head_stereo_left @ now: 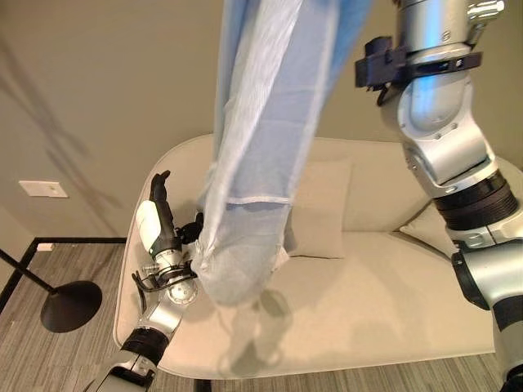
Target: Hang the clothes on the sofa on the clothes rack.
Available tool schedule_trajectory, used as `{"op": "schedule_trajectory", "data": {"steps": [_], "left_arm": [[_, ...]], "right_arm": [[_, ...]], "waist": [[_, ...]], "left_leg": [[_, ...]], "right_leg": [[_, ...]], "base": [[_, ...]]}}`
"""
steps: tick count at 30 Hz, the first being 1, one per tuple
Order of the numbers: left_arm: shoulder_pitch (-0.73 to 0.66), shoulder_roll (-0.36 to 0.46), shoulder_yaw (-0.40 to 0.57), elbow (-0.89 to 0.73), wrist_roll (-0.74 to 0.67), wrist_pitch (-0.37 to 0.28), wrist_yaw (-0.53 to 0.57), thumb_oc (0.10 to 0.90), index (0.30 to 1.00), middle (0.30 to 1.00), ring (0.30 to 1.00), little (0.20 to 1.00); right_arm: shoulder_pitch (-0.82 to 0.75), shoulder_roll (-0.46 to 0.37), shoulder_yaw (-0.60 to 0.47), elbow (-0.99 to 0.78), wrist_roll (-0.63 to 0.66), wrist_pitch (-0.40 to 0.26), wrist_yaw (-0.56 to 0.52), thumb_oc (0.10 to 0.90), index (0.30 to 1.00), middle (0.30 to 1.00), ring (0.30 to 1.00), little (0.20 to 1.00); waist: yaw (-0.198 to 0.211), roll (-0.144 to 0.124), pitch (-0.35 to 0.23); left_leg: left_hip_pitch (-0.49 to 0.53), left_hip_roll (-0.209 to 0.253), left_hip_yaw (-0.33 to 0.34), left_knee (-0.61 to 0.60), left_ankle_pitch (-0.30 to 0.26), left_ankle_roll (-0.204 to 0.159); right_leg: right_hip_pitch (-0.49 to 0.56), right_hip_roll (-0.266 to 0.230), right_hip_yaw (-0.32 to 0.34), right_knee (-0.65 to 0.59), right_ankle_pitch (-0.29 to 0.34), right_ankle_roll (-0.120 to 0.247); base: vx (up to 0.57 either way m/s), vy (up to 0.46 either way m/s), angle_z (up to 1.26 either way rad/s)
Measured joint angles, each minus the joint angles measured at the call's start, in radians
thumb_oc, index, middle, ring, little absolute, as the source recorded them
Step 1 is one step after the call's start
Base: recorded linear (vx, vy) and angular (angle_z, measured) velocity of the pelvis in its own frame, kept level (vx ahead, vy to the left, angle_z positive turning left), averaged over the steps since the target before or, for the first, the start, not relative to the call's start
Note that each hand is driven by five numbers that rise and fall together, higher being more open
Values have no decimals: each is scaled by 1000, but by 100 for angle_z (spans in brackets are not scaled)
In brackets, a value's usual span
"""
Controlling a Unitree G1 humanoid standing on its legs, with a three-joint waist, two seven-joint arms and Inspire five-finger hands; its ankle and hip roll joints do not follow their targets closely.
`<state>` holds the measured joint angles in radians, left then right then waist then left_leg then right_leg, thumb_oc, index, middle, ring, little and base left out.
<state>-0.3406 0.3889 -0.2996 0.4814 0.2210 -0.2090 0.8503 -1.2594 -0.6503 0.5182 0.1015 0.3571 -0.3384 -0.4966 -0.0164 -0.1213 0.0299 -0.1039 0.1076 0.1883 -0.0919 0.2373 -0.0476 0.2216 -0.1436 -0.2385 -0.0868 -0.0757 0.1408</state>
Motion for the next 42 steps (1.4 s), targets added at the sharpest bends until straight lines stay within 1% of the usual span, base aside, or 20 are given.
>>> {"op": "schedule_trajectory", "data": {"steps": [3,4,6,8,9,11,12,13,18,23,25,29,31,32,34,37,38,39,40,42], "left_arm": [[2,-17,-18,-214,57,7,16,800,900,900,900,900],[7,-76,-28,-242,53,4,16,800,900,900,900,900],[-1,-193,-164,-158,-20,-26,5,800,900,900,900,900],[-82,-248,-320,36,-93,-27,-47,800,900,900,900,900],[-102,-258,-371,86,-102,-27,-87,800,900,900,900,900],[-108,-281,-391,115,-104,-27,-117,800,900,900,900,900],[-123,-286,-398,136,-111,-27,-119,751,827,827,827,827],[-138,-299,-402,150,-123,-26,-127,400,300,300,300,300],[-164,-315,-392,146,-276,-33,-161,400,300,300,300,300],[-128,-296,-368,130,-420,-39,-225,400,300,300,300,300],[-93,-271,-353,123,-439,-47,-236,400,300,300,300,300],[65,-199,-283,6,-457,-50,-261,400,300,300,300,300],[170,-160,-180,-30,-458,-50,-272,400,300,300,300,300],[213,-139,-133,-29,-457,-50,-271,400,300,300,300,300],[226,-127,-123,-16,-456,-49,-269,400,300,300,300,300],[240,-136,-113,-11,-457,-49,-276,400,300,300,300,300],[241,-139,-110,-12,-457,-49,-279,400,300,300,300,300],[241,-143,-110,-12,-457,-49,-282,400,300,300,300,300],[241,-150,-109,-13,-459,-49,-290,400,300,300,300,300],[246,-173,-93,-28,-511,-49,-303,400,300,300,300,300]], "right_arm": [[48,39,14,-82,0,-4,11,400,300,300,300,300],[59,42,24,-86,0,-4,13,400,300,300,300,300],[64,61,41,-75,0,-4,13,400,300,300,300,300],[45,102,74,-51,8,-3,11,400,300,300,300,300],[27,130,99,-42,11,-3,11,400,300,300,300,300],[21,153,123,-50,15,-6,13,400,300,300,300,300],[20,162,126,-52,20,-8,12,400,300,300,300,300],[20,164,128,-54,23,-8,12,400,300,300,300,300],[20,163,128,-69,50,-15,8,400,300,300,300,300],[20,136,128,-69,51,-15,7,400,300,300,300,300],[21,114,126,-69,50,-14,6,400,300,300,300,300],[23,24,105,-66,45,-5,-5,400,300,300,300,300],[27,-17,45,-57,42,6,-26,400,300,300,300,300],[27,-17,8,-36,39,6,-35,400,300,300,300,300],[29,-19,-9,-20,39,11,-51,400,300,300,300,300],[49,-5,-5,-21,19,28,-51,400,300,300,300,300],[59,-3,-5,-25,10,30,-50,452,378,378,378,378],[69,-3,-4,-28,-6,39,-50,549,524,524,524,524],[81,-3,-4,-30,-26,51,-49,800,900,900,900,900],[148,-4,-4,-45,-61,67,-21,800,900,900,900,900]], "waist": [[1,0,0],[0,2,-2],[-5,7,-5],[-12,15,-14],[-34,16,-17],[-70,10,-24],[-81,10,-26],[-85,12,-27],[-85,34,-40],[-81,35,-41],[-77,35,-41],[-65,33,-43],[-45,33,-43],[-34,33,-43],[-19,35,-43],[-19,35,-43],[-19,35,-43],[-19,35,-43],[-19,35,-43],[-23,37,-44]], "left_leg": [[7,-2,16,0,0,1],[11,0,20,0,-2,2],[10,2,20,0,-8,10],[9,-2,21,0,-6,8],[10,-2,23,0,-2,2],[10,-3,28,0,-1,1],[9,-1,29,0,-1,0],[9,0,31,0,-1,0],[9,1,33,0,-2,1],[10,1,37,0,-2,1],[10,5,37,0,-3,2],[11,10,39,0,-3,1],[12,11,37,0,-3,1],[12,13,36,0,-2,-1],[13,12,34,0,-1,-1],[13,11,23,0,-1,-2],[13,11,22,0,-1,-2],[13,11,21,0,-1,-1],[13,11,21,0,-1,-1],[14,12,21,0,-1,-1]], "right_leg": [[-3,-7,11,2,1,0],[-4,-7,20,4,0,1],[-9,-8,23,8,-1,1],[-10,-10,23,10,-1,2],[-12,-11,24,11,-1,2],[-15,-10,27,11,-1,2],[-18,-8,29,12,-1,2],[-19,-7,30,12,-1,2],[-22,-8,34,13,-1,2],[-23,-9,44,13,-1,2],[-23,-8,46,13,-1,2],[-22,-6,48,11,-1,2],[-21,-1,47,11,-1,2],[-19,2,45,10,-1,1],[-18,2,44,10,-1,1],[-9,0,29,9,-1,1],[-8,1,28,9,-1,1],[-8,1,27,9,-1,1],[-8,1,27,9,-1,1],[-9,1,28,11,-1,1]], "base": [[-11,-4,-13],[-27,-26,-12],[-12,-8,-3],[0,0,0],[3,-1,-5],[6,2,-9],[2,1,-8],[0,3,-6],[0,1,-1],[0,0,0],[1,-16,-1],[0,-8,-1],[0,0,0],[0,0,0],[-3,-6,3],[-13,-23,12],[-15,-7,3],[0,0,0],[0,0,0],[-17,-1,-1]]}}
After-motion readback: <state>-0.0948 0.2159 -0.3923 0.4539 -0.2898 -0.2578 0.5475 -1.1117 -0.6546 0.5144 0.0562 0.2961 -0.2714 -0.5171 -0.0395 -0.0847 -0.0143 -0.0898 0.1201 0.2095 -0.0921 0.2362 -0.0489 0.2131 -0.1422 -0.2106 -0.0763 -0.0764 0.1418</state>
